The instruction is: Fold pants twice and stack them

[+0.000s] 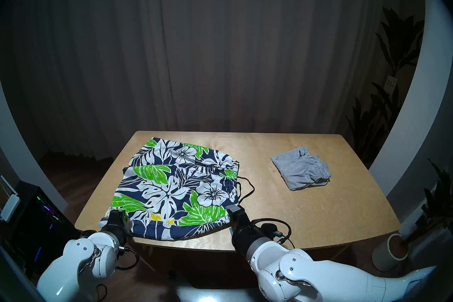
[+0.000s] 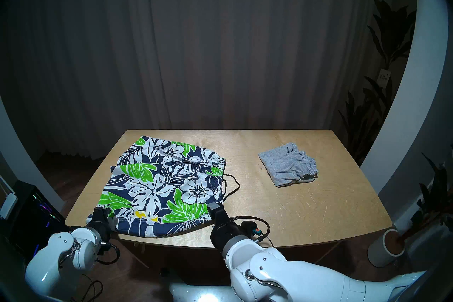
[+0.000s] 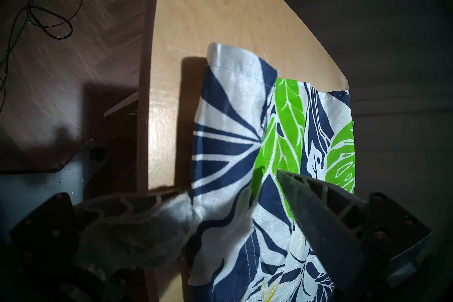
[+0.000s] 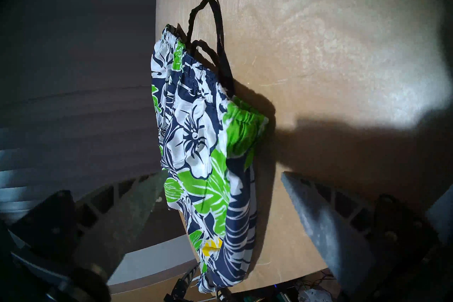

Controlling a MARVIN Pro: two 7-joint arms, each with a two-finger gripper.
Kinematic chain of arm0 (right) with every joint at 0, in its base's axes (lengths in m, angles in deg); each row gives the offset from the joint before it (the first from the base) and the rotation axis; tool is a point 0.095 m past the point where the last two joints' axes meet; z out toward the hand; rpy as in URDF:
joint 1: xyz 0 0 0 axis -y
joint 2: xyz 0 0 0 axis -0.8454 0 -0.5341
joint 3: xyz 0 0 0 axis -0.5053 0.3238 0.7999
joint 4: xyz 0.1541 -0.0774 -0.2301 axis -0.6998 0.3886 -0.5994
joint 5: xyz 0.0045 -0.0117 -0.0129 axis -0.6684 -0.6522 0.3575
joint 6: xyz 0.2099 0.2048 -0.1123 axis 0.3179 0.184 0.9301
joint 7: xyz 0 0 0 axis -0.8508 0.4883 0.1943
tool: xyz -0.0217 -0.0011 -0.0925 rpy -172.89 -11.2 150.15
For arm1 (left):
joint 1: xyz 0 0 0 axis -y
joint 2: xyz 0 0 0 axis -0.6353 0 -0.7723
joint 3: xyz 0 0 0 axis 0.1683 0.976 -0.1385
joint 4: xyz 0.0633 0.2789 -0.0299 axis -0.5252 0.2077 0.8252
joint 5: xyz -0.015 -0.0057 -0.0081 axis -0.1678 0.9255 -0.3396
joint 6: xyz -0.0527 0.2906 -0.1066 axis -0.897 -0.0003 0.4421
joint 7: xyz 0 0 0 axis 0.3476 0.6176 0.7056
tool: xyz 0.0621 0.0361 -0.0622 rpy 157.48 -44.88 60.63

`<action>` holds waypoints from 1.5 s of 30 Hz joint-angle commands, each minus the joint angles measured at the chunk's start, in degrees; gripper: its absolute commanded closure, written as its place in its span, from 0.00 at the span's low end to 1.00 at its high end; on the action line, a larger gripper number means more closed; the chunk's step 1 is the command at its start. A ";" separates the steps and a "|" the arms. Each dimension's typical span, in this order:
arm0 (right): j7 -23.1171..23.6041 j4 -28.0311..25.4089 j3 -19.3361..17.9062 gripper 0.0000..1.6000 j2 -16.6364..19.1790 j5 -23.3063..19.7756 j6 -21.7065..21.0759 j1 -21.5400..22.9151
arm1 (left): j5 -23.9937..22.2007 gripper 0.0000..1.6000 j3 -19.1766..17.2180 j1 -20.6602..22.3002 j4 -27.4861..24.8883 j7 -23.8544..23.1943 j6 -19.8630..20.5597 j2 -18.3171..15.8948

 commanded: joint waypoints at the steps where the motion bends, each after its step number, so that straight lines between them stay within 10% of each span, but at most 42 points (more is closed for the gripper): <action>1: -1.39 1.72 0.93 0.00 -4.95 2.21 1.25 3.33 | -0.42 0.00 1.67 1.99 0.86 -0.92 1.70 -0.21; 3: -1.78 2.38 1.41 0.00 -5.61 2.39 1.56 4.04 | -0.42 0.03 1.62 2.21 0.94 -0.93 1.72 -0.26; 8: -2.41 3.52 2.71 0.00 -6.57 2.58 2.43 5.66 | -0.32 0.52 1.36 2.25 0.69 -0.73 1.50 -0.35; 15: -2.95 4.02 4.60 0.20 -6.52 1.94 4.15 7.48 | -0.20 0.65 0.57 1.35 -0.17 -0.59 0.84 -0.27; 16: -2.98 4.02 4.95 0.44 -6.41 1.80 4.47 7.76 | -0.24 0.70 0.41 1.13 -0.32 -0.70 0.81 -0.25; 19: -2.89 3.68 5.77 0.67 -5.80 1.37 5.29 8.29 | -0.23 0.78 -0.12 0.41 -0.86 -1.03 0.65 -0.29; 21: -2.74 3.23 6.13 1.00 -5.31 1.07 5.79 8.48 | -0.26 0.90 -0.48 0.07 -1.35 -1.04 0.47 -0.34; 45: -2.60 -5.78 6.24 1.00 3.73 -5.52 5.58 7.97 | 0.79 1.00 -2.92 -6.45 -7.98 -1.63 -2.38 1.18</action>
